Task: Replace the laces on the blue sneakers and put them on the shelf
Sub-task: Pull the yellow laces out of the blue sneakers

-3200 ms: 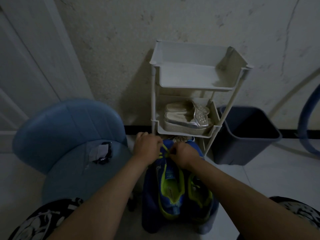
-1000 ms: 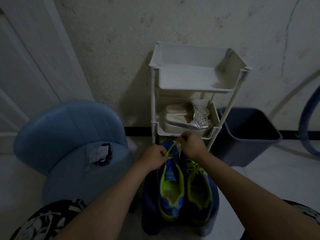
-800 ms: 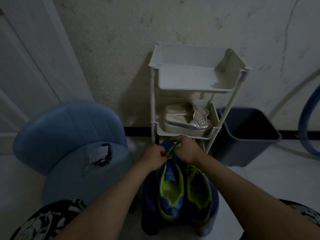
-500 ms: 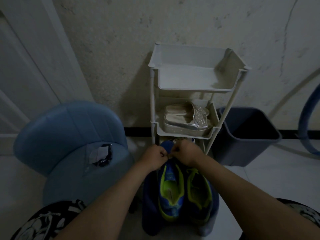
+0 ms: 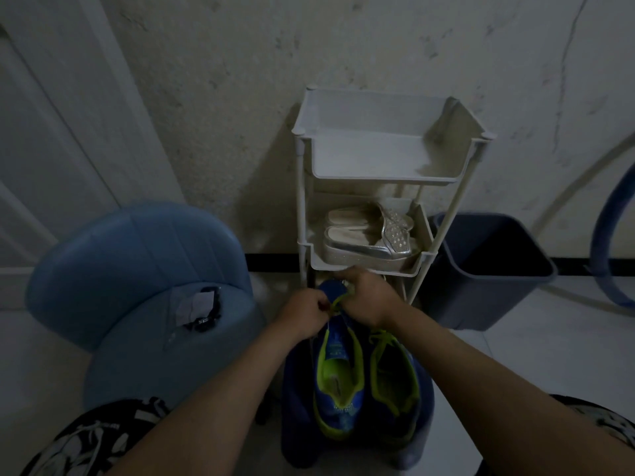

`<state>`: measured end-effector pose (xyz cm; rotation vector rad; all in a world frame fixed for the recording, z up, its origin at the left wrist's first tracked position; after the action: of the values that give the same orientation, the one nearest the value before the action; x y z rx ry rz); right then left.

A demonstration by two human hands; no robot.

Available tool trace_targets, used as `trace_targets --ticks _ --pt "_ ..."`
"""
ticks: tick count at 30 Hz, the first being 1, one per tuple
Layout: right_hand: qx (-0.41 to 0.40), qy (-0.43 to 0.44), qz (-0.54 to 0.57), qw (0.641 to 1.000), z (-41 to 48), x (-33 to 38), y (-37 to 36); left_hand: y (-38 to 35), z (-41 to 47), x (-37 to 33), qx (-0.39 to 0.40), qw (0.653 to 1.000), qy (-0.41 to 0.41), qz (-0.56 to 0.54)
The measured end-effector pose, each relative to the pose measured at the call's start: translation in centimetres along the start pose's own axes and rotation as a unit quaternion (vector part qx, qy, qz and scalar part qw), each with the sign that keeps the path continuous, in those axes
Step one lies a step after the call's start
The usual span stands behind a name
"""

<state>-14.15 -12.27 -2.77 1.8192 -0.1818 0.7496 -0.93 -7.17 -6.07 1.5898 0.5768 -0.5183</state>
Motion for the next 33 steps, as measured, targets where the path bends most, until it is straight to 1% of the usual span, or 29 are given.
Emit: trace_targets --ticks 2,3,5,9,11,15,17,18,20,22,25,27,29,30,33 --pt "0.051 0.007 -0.043 0.998 -0.5 0.4 -1.3 0.0 -0.1 0.1 0.0 1.0 0.006 0.0" --pt "0.058 0.015 -0.08 0.995 -0.5 0.4 -1.7 0.0 -0.1 0.1 0.0 1.0 0.01 0.0" --pt "0.056 0.025 -0.131 0.989 -0.4 0.4 -2.0 0.0 -0.1 0.2 0.002 1.0 0.014 -0.006" --pt "0.038 -0.019 -0.127 0.991 0.1 -0.6 -1.5 -0.1 0.0 0.3 0.01 0.999 0.03 -0.042" --pt "0.005 -0.034 -0.116 0.993 0.1 -0.8 -1.1 -0.2 0.1 0.3 0.011 0.998 0.04 -0.052" --pt "-0.142 -0.068 -0.036 0.987 0.4 -1.1 1.3 -0.2 0.2 0.2 0.007 0.998 0.04 -0.037" --pt "-0.175 -0.075 -0.016 0.982 0.5 -1.3 2.1 -0.2 0.2 0.2 -0.006 0.999 0.029 -0.029" --pt "-0.174 -0.075 -0.023 0.982 0.4 -1.3 2.1 -0.2 0.2 0.2 -0.01 0.999 0.027 -0.027" --pt "-0.152 -0.066 -0.043 0.985 0.4 -1.4 1.8 -0.2 0.1 0.2 -0.012 0.999 0.023 -0.025" --pt "-0.111 -0.041 -0.055 0.991 0.2 -1.0 1.3 -0.2 0.1 0.1 -0.009 1.0 0.018 -0.018" --pt "-0.016 -0.006 -0.011 1.0 -0.2 0.1 0.2 -0.4 0.1 0.2 0.0 1.0 0.014 -0.012" --pt "0.037 0.003 -0.056 0.998 -0.2 0.3 -1.1 -0.4 0.1 0.3 -0.002 1.0 0.016 -0.004" --pt "0.049 0.015 -0.133 0.99 -0.2 0.2 -1.9 -0.3 0.1 0.3 -0.003 1.0 0.022 0.0" --pt "0.05 0.018 -0.151 0.987 -0.1 0.0 -1.9 -0.3 0.0 0.3 0.0 1.0 0.026 -0.007" --pt "0.045 0.003 -0.142 0.989 0.0 -0.3 -1.5 -0.6 0.0 0.4 0.026 0.998 0.034 -0.039"
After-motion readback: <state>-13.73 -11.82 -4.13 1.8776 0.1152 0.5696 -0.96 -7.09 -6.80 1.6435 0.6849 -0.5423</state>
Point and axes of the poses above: each hand's wrist, its own z-axis towards the middle knuckle, its own y-axis out of the back of the hand, x = y × z, the point moved 5 cm from there along z, towards the middle knuckle, and after that the axes turned 9 degrees about -y, right-handed, at the moved point
